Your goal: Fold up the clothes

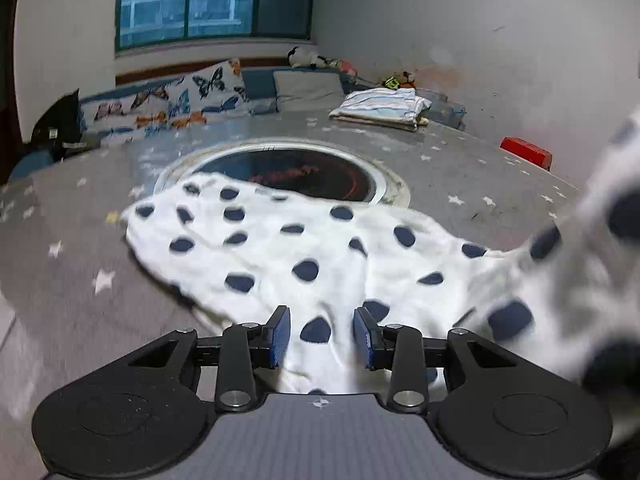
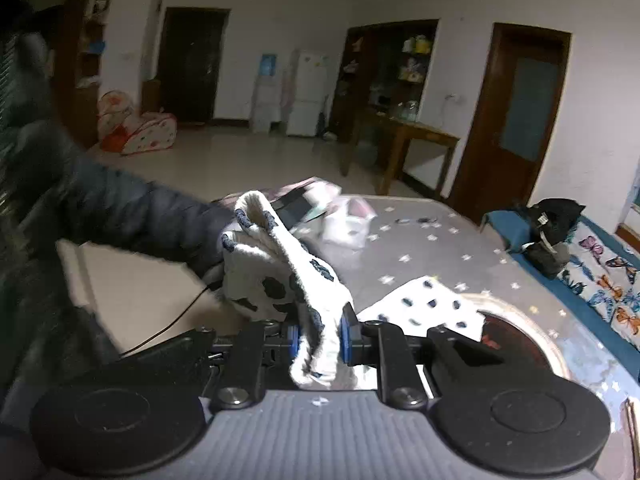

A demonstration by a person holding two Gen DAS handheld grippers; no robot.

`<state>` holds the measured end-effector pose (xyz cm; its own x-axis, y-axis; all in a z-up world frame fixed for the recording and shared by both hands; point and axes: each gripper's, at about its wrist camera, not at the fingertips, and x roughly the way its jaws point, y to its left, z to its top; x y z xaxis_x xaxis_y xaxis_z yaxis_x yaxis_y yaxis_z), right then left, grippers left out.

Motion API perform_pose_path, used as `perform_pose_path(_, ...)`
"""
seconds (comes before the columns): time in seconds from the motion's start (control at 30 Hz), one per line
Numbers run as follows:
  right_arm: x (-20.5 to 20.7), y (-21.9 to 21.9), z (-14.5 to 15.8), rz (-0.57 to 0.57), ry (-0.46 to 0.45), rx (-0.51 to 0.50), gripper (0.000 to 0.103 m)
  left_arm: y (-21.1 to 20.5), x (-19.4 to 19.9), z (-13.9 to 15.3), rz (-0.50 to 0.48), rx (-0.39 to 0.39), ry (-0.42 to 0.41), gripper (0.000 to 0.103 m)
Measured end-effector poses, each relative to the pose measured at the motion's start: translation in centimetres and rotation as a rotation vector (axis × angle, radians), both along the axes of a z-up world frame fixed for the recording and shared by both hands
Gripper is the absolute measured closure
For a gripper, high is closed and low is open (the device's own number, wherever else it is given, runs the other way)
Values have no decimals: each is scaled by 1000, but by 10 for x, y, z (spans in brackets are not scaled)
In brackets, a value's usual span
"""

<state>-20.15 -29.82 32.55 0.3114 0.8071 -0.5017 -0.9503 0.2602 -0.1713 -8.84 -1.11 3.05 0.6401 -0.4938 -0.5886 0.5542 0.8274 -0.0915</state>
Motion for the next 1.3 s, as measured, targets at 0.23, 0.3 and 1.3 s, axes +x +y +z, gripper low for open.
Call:
perform_pose_path(0.23, 70, 26, 8, -59, 19, 61, 86, 26, 0, 1, 51, -76, 15, 65)
perform_pose_path(0.3, 92, 31, 6, -74, 44, 72, 86, 33, 1, 1, 57, -96, 19, 65)
perform_pose_path(1.3, 309, 129, -113, -396, 383, 43, 64, 51, 3, 2, 62, -97, 28, 65)
